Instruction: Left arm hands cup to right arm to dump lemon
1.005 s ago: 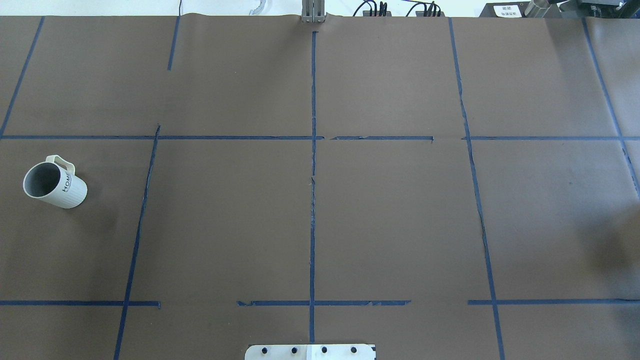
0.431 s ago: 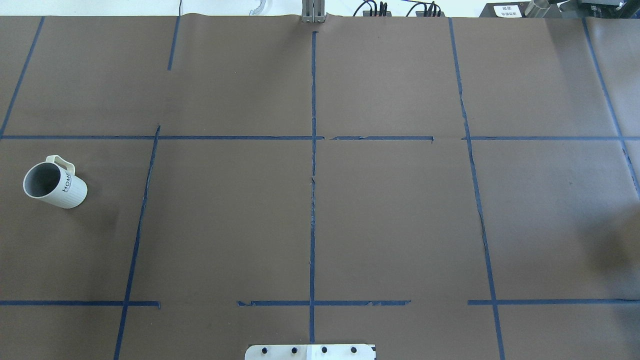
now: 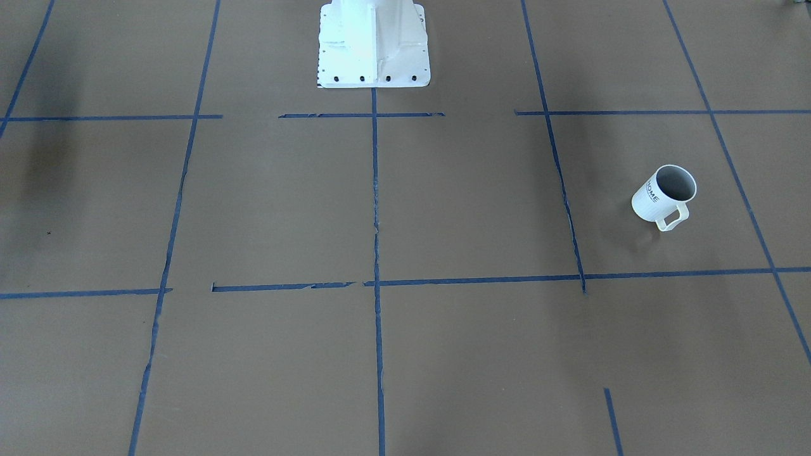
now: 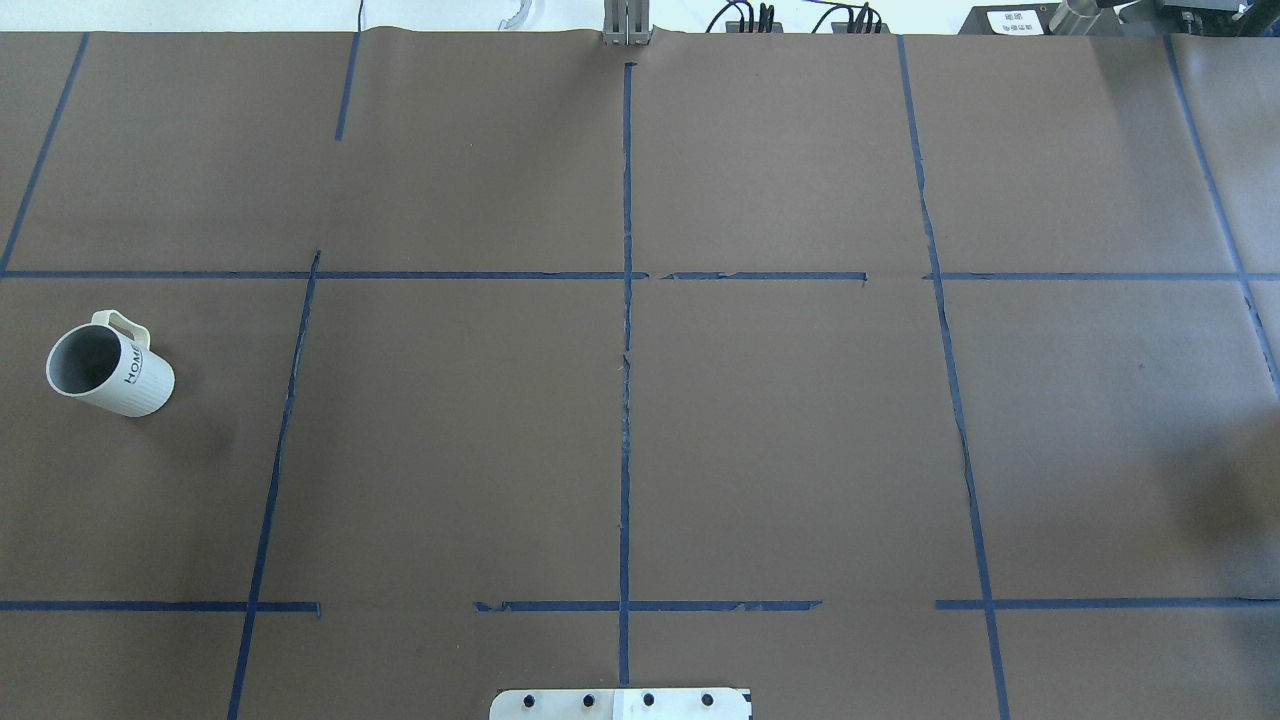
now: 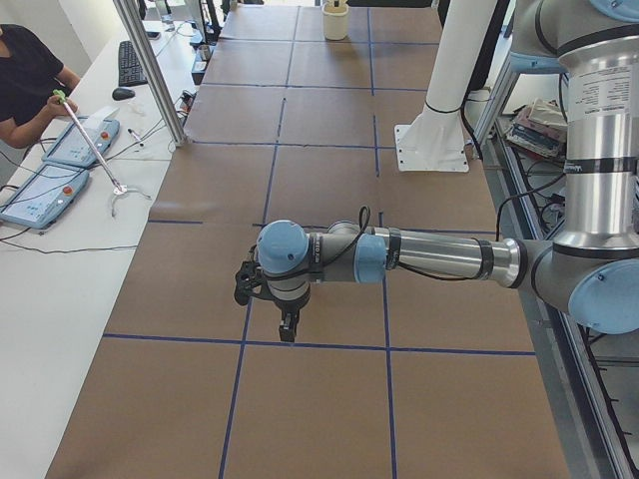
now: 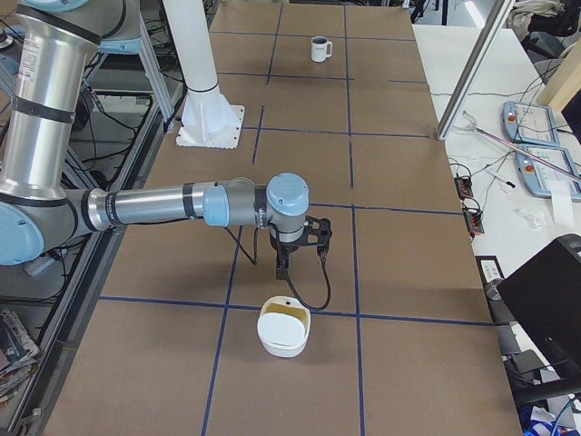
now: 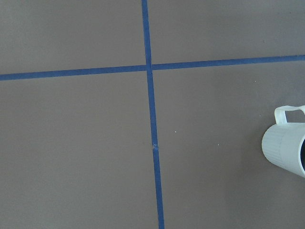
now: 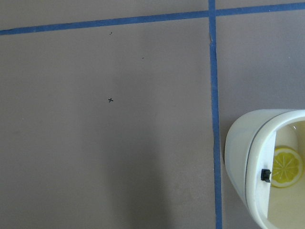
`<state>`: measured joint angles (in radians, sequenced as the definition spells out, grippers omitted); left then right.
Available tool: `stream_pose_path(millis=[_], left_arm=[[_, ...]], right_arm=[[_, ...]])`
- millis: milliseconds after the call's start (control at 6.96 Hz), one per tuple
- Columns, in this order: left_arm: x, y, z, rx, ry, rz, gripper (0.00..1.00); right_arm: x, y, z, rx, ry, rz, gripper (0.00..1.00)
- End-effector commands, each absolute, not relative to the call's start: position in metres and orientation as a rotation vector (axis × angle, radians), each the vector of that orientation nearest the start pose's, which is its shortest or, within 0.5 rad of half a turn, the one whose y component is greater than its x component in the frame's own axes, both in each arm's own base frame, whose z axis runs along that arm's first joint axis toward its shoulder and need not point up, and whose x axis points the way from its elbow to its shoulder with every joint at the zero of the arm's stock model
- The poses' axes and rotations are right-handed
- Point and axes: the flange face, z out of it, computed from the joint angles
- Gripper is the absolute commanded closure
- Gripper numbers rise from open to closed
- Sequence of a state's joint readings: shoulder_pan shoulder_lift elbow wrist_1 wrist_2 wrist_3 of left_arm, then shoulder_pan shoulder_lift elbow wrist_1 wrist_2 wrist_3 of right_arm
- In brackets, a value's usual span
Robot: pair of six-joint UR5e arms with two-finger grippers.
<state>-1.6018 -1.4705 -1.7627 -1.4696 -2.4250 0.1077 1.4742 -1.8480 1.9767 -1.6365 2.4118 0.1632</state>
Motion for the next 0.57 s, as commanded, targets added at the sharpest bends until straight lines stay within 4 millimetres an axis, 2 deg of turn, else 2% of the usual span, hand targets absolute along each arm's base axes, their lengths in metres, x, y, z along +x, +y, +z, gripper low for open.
stream_pose_path(millis=[0,287,431], left_arm=[[-0.070,-0.440,0.623,0.033,0.848,0.067,0.00],[-0.071,-0.445,0.618,0.020,0.832,0.067,0.00],[-0.075,-0.443,0.622,0.021,0.776,0.073,0.00]], right_arm=[[0.023,-0.381,0.580,-0.041,-0.840,0.024,0.00],[0.024,-0.379,0.584,-0.017,-0.828,-0.039,0.00],[0.024,-0.377,0.596,-0.039,-0.828,-0.032,0.00]])
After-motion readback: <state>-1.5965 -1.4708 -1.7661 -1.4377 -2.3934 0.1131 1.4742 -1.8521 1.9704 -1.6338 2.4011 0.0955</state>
